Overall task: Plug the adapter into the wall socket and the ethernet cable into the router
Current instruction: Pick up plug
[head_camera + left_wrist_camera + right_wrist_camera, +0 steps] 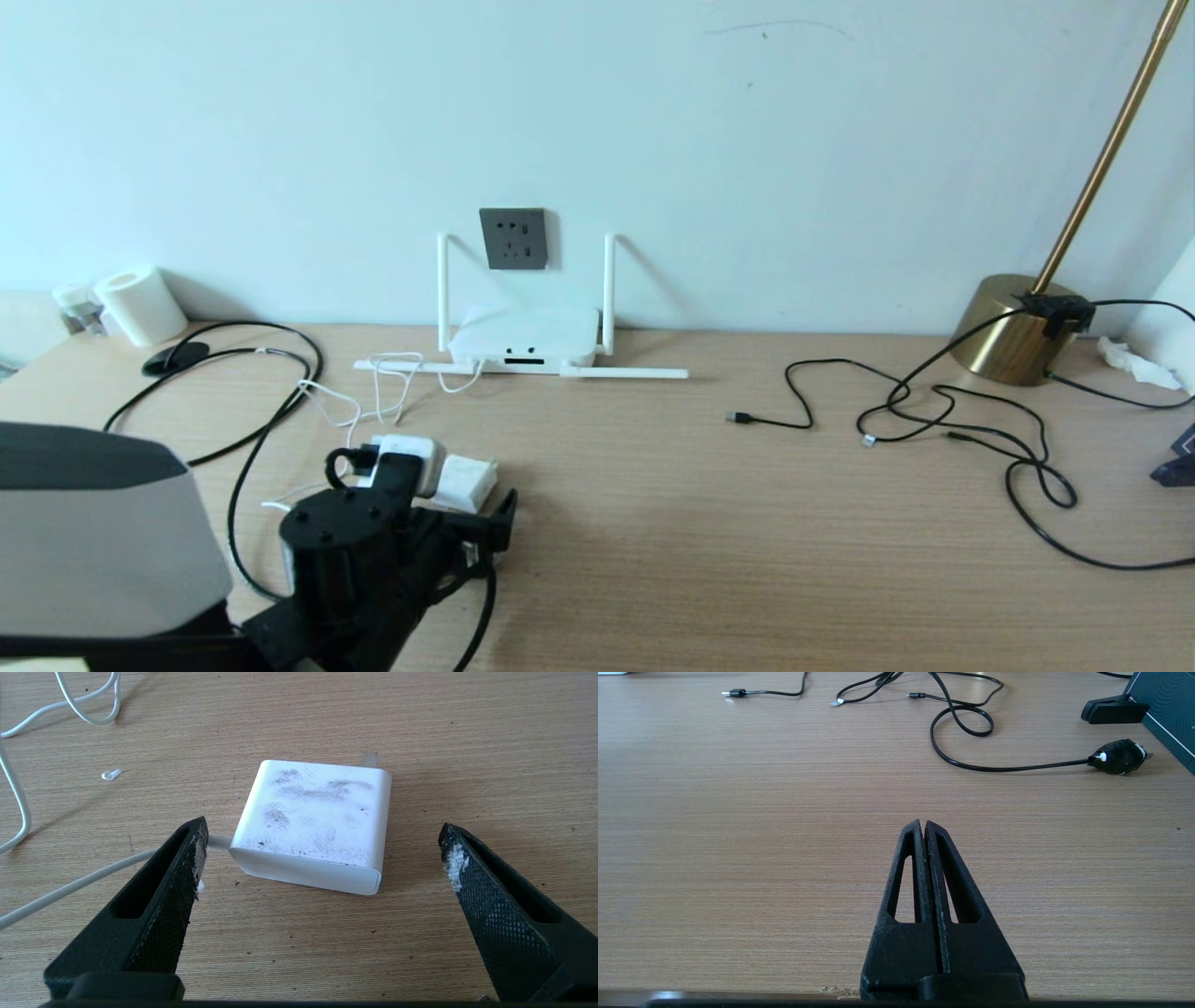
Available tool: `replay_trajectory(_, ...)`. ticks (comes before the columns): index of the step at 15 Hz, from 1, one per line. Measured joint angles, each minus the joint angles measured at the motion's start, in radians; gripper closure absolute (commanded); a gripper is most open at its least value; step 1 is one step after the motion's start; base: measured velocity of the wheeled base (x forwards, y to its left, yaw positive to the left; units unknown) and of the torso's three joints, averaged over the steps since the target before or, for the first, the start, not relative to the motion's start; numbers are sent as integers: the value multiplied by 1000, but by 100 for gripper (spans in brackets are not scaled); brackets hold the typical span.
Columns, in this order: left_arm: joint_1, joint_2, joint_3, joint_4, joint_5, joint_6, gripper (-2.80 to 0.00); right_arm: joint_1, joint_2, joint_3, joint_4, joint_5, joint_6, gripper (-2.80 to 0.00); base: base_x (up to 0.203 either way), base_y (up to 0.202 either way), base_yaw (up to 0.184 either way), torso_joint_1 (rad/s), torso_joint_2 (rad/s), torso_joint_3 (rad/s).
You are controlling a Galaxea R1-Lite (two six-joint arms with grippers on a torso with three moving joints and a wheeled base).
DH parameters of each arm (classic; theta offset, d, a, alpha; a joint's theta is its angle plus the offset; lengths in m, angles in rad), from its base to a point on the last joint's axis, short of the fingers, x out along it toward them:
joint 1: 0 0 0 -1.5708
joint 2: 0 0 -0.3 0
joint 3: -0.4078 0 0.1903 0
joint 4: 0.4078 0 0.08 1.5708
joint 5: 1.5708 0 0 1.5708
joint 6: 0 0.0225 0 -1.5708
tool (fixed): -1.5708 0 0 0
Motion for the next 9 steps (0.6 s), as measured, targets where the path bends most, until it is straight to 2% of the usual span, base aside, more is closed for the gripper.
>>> replay_trajectory(2, 0, 8, -3, 0, 0, 0, -280, 0, 0, 0, 0, 0, 0, 0, 0, 0, 0, 0, 0, 0)
replay_trajectory(3, 0, 14, -5, 0, 0, 0, 0, 0, 0, 0, 0, 0, 0, 0, 0, 0, 0, 0, 0, 0)
replay_trajectory(9, 1, 27, -10, 0, 2, -7, 0, 0, 0, 0, 0, 0, 0, 0, 0, 0, 0, 0, 0, 0)
